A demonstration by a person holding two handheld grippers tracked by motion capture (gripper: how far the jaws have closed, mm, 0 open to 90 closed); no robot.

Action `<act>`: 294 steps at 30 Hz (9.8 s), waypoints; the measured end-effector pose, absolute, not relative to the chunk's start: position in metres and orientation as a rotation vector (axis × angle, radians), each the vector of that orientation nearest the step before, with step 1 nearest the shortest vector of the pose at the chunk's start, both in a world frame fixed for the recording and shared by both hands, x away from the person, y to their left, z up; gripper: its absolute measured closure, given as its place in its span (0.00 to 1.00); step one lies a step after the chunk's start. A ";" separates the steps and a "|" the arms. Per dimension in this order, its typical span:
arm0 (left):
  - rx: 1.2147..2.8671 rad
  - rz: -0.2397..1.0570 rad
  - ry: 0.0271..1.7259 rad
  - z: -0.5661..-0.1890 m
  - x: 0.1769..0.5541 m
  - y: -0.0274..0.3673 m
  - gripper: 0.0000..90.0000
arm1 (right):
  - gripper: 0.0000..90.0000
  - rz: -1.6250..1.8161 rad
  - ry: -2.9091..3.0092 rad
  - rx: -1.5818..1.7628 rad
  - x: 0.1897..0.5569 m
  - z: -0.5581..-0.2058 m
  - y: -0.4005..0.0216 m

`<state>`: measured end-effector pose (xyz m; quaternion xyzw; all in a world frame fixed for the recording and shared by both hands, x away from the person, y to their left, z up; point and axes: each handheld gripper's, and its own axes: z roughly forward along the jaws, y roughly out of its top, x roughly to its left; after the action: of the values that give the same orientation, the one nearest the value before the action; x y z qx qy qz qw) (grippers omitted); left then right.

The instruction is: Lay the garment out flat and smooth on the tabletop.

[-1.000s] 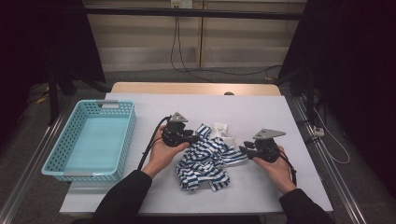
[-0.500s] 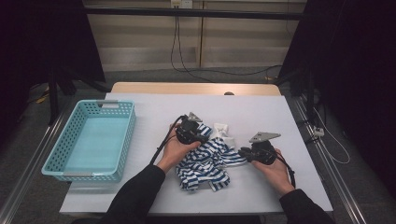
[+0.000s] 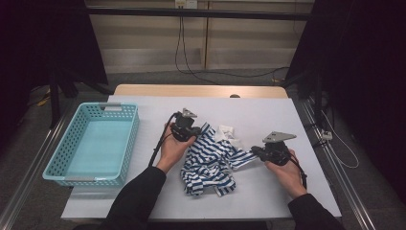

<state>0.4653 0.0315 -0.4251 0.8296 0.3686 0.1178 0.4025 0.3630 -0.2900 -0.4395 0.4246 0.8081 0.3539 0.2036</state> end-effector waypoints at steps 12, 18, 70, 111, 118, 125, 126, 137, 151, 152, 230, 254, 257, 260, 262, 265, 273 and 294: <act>2.027 0.274 1.067 -0.432 0.458 0.081 0.95 | 0.99 0.934 2.147 1.228 0.373 -0.437 -0.319; 2.015 0.268 1.107 -0.438 0.449 0.093 0.95 | 0.99 0.881 2.127 1.222 0.379 -0.438 -0.322; 2.219 0.223 0.906 -0.450 0.427 0.092 0.88 | 0.70 1.069 2.173 1.265 0.415 -0.435 -0.301; 2.270 0.166 0.874 -0.448 0.500 0.041 0.95 | 0.73 1.084 2.280 1.284 0.424 -0.447 -0.302; 2.222 0.191 0.908 -0.447 0.497 0.055 0.96 | 0.73 1.078 2.335 1.275 0.427 -0.454 -0.296; 2.086 0.203 0.949 -0.440 0.492 0.076 0.96 | 0.71 1.092 2.352 1.300 0.428 -0.457 -0.293; 2.087 0.209 0.947 -0.440 0.491 0.077 0.96 | 0.71 1.087 2.351 1.299 0.429 -0.457 -0.292; 2.094 0.180 1.012 -0.455 0.489 0.090 0.96 | 0.68 1.149 2.259 1.298 0.439 -0.447 -0.291; 2.018 0.120 1.045 -0.456 0.490 0.092 0.95 | 0.96 1.103 2.411 1.234 0.443 -0.457 -0.280; 2.019 0.123 1.038 -0.455 0.489 0.091 0.95 | 0.98 1.104 2.431 1.207 0.442 -0.457 -0.279; 2.011 0.306 1.010 -0.435 0.494 0.076 0.62 | 0.66 1.057 2.115 1.345 0.455 -0.440 -0.332; 2.053 0.367 1.114 -0.459 0.479 0.108 0.63 | 1.00 0.958 2.144 1.404 0.454 -0.458 -0.331; 2.063 0.379 1.113 -0.459 0.479 0.108 0.67 | 1.00 0.930 2.122 1.400 0.451 -0.456 -0.337; 2.055 0.357 1.131 -0.458 0.478 0.109 0.79 | 1.00 0.922 2.118 1.417 0.449 -0.457 -0.342; 2.059 0.334 1.115 -0.458 0.477 0.109 0.96 | 1.00 0.922 2.111 1.426 0.446 -0.457 -0.343; 2.065 0.344 1.114 -0.457 0.477 0.107 0.99 | 1.00 0.896 2.115 1.402 0.443 -0.456 -0.341; 2.071 0.367 1.122 -0.456 0.475 0.107 1.00 | 0.97 0.906 2.106 1.395 0.441 -0.457 -0.343; 1.991 0.336 0.926 -0.430 0.431 0.085 0.44 | 0.53 1.150 2.061 1.282 0.382 -0.427 -0.325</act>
<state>0.4309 0.0851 -0.4303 0.8030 0.3737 0.1356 0.4441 0.3823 -0.3247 -0.4269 0.4649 0.7476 0.4170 0.2260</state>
